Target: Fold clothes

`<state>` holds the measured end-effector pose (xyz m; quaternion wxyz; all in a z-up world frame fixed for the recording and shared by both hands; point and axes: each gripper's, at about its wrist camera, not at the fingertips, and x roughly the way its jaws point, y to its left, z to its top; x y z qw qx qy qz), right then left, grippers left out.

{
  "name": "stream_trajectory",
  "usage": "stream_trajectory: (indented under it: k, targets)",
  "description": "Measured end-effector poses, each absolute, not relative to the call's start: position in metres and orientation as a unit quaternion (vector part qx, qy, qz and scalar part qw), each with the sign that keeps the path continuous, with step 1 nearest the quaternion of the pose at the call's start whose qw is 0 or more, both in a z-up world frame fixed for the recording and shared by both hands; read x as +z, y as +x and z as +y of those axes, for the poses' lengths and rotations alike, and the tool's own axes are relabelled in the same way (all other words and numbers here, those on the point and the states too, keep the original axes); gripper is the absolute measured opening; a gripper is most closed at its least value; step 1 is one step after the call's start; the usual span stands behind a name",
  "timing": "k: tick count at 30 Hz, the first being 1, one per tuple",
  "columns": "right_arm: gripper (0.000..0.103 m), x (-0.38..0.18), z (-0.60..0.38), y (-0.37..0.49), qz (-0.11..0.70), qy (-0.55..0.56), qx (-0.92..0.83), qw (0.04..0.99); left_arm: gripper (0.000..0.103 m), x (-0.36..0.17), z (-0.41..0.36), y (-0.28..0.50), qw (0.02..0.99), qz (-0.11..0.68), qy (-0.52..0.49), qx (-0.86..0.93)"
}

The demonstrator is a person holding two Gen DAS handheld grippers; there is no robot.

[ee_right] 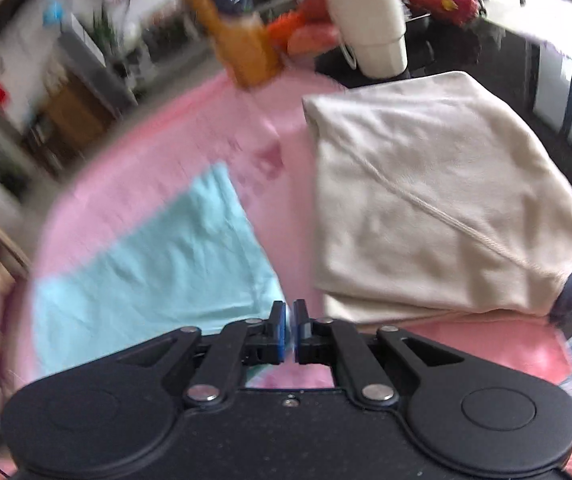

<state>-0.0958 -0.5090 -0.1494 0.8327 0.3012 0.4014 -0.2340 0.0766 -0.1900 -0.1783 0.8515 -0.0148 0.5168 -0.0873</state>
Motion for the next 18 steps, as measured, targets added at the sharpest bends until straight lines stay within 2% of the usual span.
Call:
stream_trajectory:
  k: [3,6,8,10,14,18]
  targets:
    - [0.024,-0.144,-0.509,-0.102,0.382,0.307,-0.225,0.842,0.020,-0.169,-0.181,0.077,0.861,0.502,-0.027,-0.073]
    - [0.025,-0.131,-0.518,-0.107,0.344,0.367,-0.198,0.841,0.025,-0.148,-0.169,0.079,0.877,0.467,-0.057,-0.092]
    - [0.025,-0.120,-0.524,-0.106,0.322,0.397,-0.179,0.840,0.035,-0.132,-0.165,0.084,0.885,0.445,-0.077,-0.114]
    - [0.025,-0.104,-0.525,-0.097,0.301,0.406,-0.158,0.848,0.035,-0.115,-0.168,0.092,0.888,0.427,-0.090,-0.144]
    - [0.029,-0.068,-0.521,-0.063,0.258,0.390,-0.122,0.875,0.039,-0.091,-0.186,0.114,0.895,0.397,-0.086,-0.186]
    - [0.037,-0.052,-0.523,-0.022,0.230,0.349,-0.116,0.901,0.043,-0.091,-0.215,0.154,0.902,0.383,-0.046,-0.194]
